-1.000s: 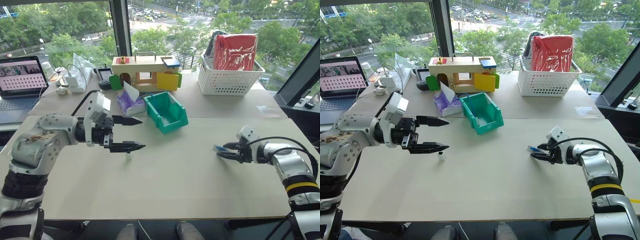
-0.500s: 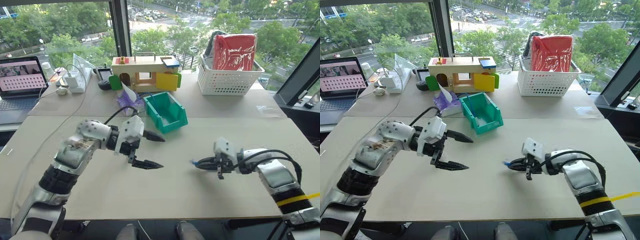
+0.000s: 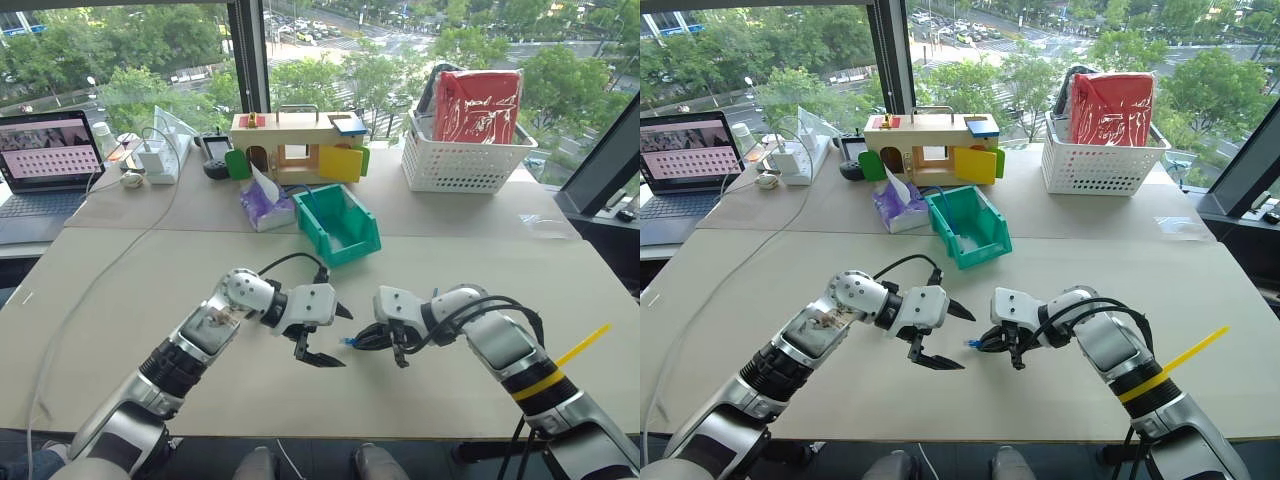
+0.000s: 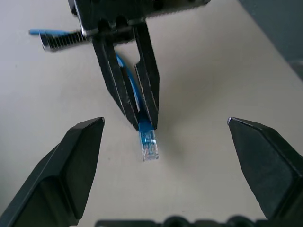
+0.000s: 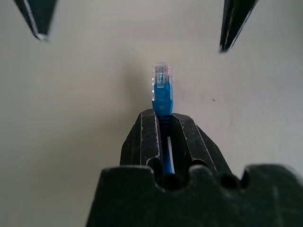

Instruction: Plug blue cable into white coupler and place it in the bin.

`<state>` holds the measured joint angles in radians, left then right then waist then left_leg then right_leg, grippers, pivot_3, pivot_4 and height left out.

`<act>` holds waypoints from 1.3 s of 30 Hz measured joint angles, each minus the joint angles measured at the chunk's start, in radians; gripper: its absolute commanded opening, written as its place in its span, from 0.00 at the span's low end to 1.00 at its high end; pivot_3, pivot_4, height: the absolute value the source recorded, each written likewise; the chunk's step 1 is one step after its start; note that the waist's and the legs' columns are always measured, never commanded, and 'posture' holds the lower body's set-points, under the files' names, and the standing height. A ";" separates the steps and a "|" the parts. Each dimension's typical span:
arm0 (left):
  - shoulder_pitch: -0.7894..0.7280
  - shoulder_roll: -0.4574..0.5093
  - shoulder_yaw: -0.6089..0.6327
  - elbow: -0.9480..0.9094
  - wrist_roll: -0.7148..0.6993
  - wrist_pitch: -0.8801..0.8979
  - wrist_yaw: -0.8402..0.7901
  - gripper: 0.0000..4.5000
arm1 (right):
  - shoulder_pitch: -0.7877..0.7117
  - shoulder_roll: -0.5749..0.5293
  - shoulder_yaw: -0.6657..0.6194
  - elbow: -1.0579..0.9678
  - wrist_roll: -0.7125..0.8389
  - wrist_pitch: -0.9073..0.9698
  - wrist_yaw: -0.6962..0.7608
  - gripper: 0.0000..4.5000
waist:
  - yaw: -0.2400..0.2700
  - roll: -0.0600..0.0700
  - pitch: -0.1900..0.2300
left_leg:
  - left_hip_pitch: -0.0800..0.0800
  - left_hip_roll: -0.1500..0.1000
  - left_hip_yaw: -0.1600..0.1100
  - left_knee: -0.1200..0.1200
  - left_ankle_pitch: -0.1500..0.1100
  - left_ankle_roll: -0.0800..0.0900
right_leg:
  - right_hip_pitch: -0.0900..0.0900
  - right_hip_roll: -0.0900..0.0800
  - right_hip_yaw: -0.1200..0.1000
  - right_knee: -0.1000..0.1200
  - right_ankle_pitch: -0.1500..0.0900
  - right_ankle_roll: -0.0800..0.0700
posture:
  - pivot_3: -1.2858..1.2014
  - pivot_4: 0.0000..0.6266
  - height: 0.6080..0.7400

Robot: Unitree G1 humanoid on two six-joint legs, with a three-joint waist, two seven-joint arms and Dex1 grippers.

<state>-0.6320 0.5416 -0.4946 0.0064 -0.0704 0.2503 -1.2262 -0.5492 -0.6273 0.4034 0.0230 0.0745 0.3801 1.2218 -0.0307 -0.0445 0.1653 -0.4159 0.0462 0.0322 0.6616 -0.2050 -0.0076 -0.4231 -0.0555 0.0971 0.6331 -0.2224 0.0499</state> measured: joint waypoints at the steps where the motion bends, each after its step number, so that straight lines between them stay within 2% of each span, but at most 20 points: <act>1: 0.011 0.000 0.000 -0.002 0.005 0.016 0.007 1.00 | 0.000 0.000 0.000 -0.001 0.008 0.011 0.003 0.35 | -0.001 0.000 0.000 | 0.000 0.000 0.000 0.000 0.000 0.000 | 0.000 0.000 0.000 0.000 0.000 0.000 | 0.52 0.24 0.92; 6: 0.026 0.007 0.002 -0.038 0.021 0.067 0.030 1.00 | 0.007 -0.009 -0.032 -0.048 0.050 0.114 0.005 0.74 | 0.001 0.000 0.000 | 0.000 0.000 0.000 0.002 0.000 0.000 | 0.000 0.000 0.000 0.002 0.000 0.000 | 0.52 0.24 0.92; 9: 0.051 0.015 0.013 -0.055 0.021 0.107 0.042 1.00 | 0.018 -0.038 -0.097 -0.141 0.102 0.173 -0.007 0.95 | 0.001 0.000 0.000 | 0.000 0.000 -0.001 0.001 0.000 0.000 | -0.001 0.000 0.000 0.002 0.000 0.000 | 0.52 0.24 0.92; 10: 0.065 0.013 0.018 -0.061 0.019 0.124 0.051 1.00 | 0.023 -0.048 -0.131 -0.178 0.119 0.192 -0.024 0.99 | 0.002 0.000 0.000 | -0.001 0.000 -0.001 0.001 0.000 0.000 | -0.001 0.000 -0.001 0.003 0.000 0.000 | 0.52 0.24 0.92; 17: 0.088 -0.035 0.016 -0.074 0.033 0.160 0.108 1.00 | 0.128 -0.148 -0.266 -0.332 0.193 0.332 -0.091 0.99 | 0.018 0.000 0.000 | -0.001 -0.001 -0.001 0.001 0.000 0.000 | 0.000 -0.001 -0.001 0.001 0.000 0.000 | 0.52 0.24 0.92; 24: 0.088 -0.082 0.003 -0.055 0.029 0.218 0.122 1.00 | 0.188 -0.189 -0.354 -0.413 0.254 0.404 -0.161 0.99 | 0.011 0.000 0.000 | -0.001 -0.001 -0.002 0.001 0.000 0.000 | 0.000 0.000 -0.001 0.001 -0.001 0.001 | 0.52 0.24 0.92; 27: 0.080 -0.107 0.006 -0.039 0.028 0.237 0.132 0.86 | 0.213 -0.190 -0.369 -0.431 0.266 0.415 -0.186 1.00 | 0.014 0.000 0.000 | -0.001 -0.001 -0.002 0.002 0.000 0.000 | 0.000 0.000 -0.001 0.001 -0.003 0.005 | 0.52 0.24 0.92; 35: 0.040 -0.102 0.002 -0.016 0.040 0.281 0.132 0.19 | 0.250 -0.224 -0.383 -0.448 0.292 0.416 -0.226 1.00 | 0.014 0.000 0.000 | -0.001 -0.001 -0.002 0.001 0.000 0.000 | 0.000 -0.001 -0.001 0.000 -0.003 0.005 | 0.52 0.24 0.92; 37: 0.039 -0.099 0.003 -0.022 0.036 0.295 0.131 0.05 | 0.261 -0.224 -0.395 -0.456 0.312 0.426 -0.232 1.00 | 0.013 0.000 0.000 | -0.001 -0.001 -0.002 0.001 0.000 0.000 | 0.000 -0.001 -0.001 0.000 -0.003 0.005 | 0.52 0.24 0.92; 39: 0.041 -0.100 0.003 -0.028 0.034 0.301 0.134 0.01 | 0.290 -0.225 -0.440 -0.488 0.362 0.473 -0.239 1.00 | 0.015 0.001 0.000 | -0.001 -0.001 -0.002 0.001 0.000 0.000 | 0.001 -0.001 -0.001 0.000 -0.003 0.005 | 0.52 0.24 0.92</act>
<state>-0.5907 0.4416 -0.4918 -0.0212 -0.0367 0.5511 -1.0922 -0.2587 -0.8518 -0.0363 -0.4645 0.4362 0.8527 0.9827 -0.0156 -0.0439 0.1651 -0.4167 0.0453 0.0300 0.6631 -0.2050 -0.0073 -0.4226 -0.0560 0.0962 0.6332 -0.2254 0.0546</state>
